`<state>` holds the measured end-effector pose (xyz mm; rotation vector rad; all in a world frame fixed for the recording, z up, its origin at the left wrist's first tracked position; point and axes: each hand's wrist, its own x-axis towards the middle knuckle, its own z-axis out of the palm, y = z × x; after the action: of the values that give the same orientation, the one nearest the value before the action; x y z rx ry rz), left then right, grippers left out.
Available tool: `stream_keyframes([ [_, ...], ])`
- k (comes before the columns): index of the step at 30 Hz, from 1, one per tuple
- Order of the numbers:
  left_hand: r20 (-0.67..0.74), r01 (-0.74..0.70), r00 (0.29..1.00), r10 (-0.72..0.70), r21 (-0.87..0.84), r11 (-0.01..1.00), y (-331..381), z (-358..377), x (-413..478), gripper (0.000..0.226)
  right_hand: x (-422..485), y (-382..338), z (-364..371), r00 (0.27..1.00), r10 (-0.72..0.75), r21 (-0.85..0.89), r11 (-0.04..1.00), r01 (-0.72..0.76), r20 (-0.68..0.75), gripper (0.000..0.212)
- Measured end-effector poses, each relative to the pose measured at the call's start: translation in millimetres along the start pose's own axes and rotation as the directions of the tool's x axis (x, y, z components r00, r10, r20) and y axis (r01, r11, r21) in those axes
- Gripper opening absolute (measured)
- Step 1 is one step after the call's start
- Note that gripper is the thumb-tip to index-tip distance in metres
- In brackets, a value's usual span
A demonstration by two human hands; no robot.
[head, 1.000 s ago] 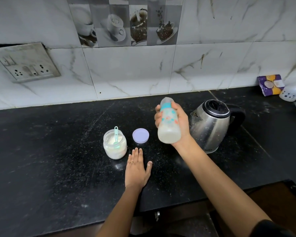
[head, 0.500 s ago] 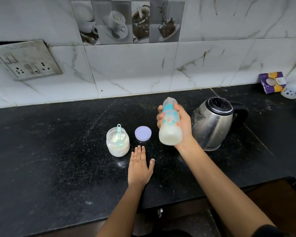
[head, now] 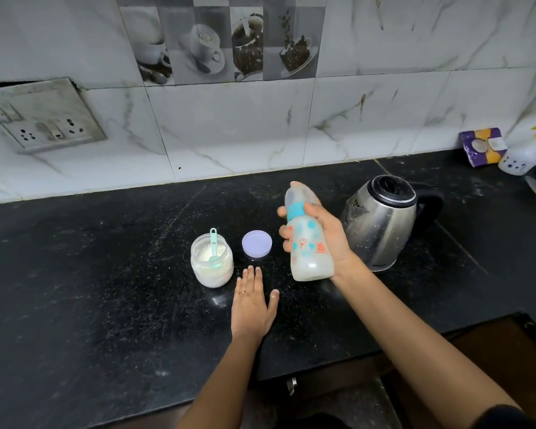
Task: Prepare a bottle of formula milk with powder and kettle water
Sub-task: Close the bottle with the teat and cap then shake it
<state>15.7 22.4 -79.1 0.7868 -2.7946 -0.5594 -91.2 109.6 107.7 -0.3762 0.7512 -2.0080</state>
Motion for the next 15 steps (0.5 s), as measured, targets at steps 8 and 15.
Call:
stream_keyframes([
  [8, 0.007, 0.001, 1.000, -0.001, -0.001, 1.000, -1.5, 1.3, 0.0, 0.068, 0.6, -2.8, -2.4, 0.997, 0.007, 0.062, 0.998, -0.002, -0.082, 0.061],
  [15, 0.004, -0.003, 1.000, 0.003, -0.008, 1.000, -0.9, -0.1, -0.6, 0.068, 3.2, -10.6, -1.1, 0.990, 0.019, 0.202, 0.979, 0.010, -0.143, 0.050],
])
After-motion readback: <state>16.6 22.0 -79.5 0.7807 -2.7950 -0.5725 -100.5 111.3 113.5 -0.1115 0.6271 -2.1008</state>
